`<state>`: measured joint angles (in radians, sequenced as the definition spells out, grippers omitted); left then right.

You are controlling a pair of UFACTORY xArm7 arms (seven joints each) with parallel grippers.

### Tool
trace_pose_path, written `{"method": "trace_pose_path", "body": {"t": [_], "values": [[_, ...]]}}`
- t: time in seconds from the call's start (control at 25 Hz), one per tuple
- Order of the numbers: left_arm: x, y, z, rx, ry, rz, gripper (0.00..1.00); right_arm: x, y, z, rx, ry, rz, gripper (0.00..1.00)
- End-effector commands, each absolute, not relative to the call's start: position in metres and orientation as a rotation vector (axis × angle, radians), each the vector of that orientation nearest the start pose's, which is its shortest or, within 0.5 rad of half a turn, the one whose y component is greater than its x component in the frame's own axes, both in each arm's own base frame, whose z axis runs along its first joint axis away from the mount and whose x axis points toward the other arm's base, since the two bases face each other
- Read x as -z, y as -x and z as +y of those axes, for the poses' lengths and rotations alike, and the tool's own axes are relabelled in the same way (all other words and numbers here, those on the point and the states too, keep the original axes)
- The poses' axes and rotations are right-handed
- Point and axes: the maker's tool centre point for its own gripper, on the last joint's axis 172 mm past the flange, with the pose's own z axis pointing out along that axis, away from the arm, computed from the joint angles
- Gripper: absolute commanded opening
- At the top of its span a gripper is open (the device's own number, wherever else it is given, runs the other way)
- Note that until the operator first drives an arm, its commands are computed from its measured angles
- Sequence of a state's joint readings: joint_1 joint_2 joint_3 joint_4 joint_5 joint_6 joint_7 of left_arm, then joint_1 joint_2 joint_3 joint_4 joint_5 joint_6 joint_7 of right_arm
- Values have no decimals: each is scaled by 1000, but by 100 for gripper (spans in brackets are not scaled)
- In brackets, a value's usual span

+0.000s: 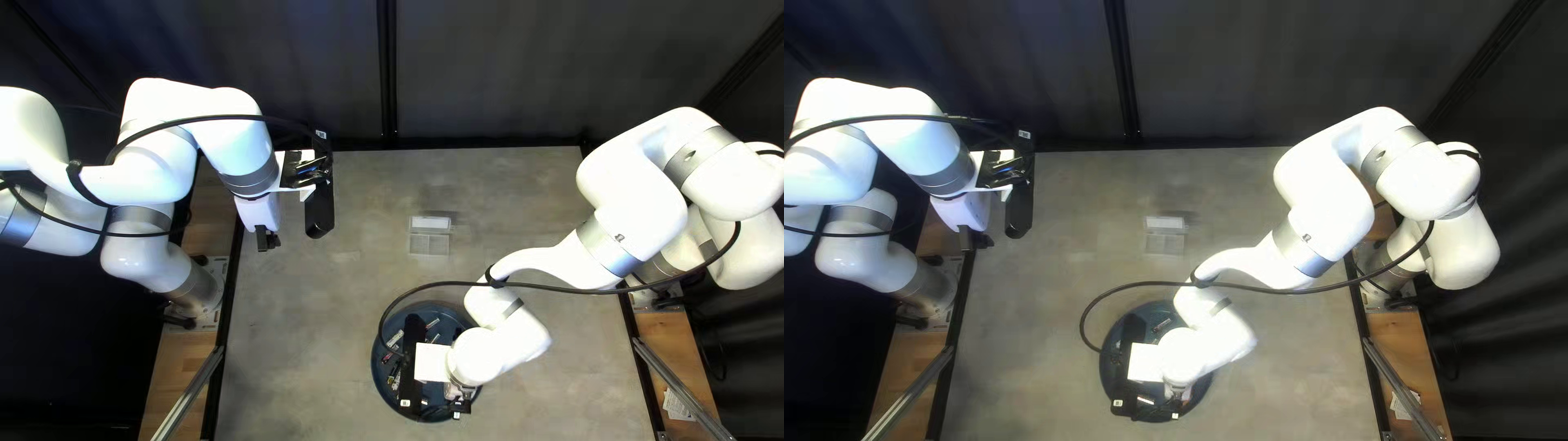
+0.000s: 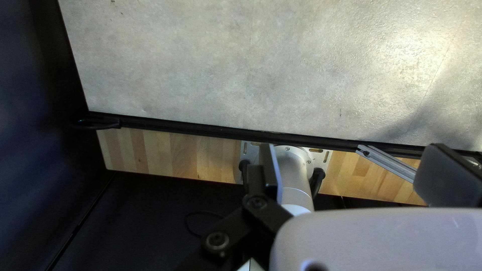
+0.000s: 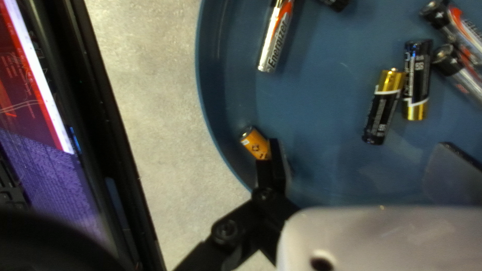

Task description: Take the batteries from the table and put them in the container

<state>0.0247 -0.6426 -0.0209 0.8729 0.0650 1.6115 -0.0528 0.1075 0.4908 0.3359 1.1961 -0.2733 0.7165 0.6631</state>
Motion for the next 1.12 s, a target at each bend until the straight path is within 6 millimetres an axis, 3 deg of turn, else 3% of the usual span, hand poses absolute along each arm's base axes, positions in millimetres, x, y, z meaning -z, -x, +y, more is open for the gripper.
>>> {"method": "trace_pose_path", "body": {"t": [0.04, 0.16, 0.2, 0.28, 0.32, 0.4, 0.44, 0.52, 0.56, 0.6, 0.84, 1.12], "values": [[-317, -262, 19, -144, 3057, -93, 100, -30, -501, 215, 51, 3138, 64, 100], [-317, -262, 19, -144, 3057, -93, 100, -34, -505, 211, 52, 3138, 57, 97], [-317, -262, 19, -144, 3057, -93, 100, -35, -506, 211, 53, 3139, 55, 86], [-317, -262, 19, -144, 3057, -93, 100, -37, -508, 208, 52, 3141, 50, 76], [-317, -262, 19, -144, 3057, -93, 100, -36, -509, 208, 48, 3143, 47, 64], [-317, -262, 19, -144, 3057, -93, 100, -35, -509, 208, 41, 3145, 45, 17], [-317, -262, 19, -144, 3057, -93, 100, -34, -509, 208, 35, 3147, 42, 11], [-317, -262, 19, -144, 3057, -93, 100, -32, -508, 209, 25, 3150, 41, 13], [-317, -262, 19, -144, 3057, -93, 100, -31, -506, 210, 21, 3151, 40, 47], [-317, -262, 19, -144, 3057, -93, 100, -31, -506, 211, 19, 3153, 41, 98], [-317, -262, 19, -144, 3057, -93, 100, -35, -504, 218, 21, 3163, 41, 100], [-317, -262, 19, -144, 3057, -93, 100, -22, -496, 214, 17, 3165, 64, 100]]}}
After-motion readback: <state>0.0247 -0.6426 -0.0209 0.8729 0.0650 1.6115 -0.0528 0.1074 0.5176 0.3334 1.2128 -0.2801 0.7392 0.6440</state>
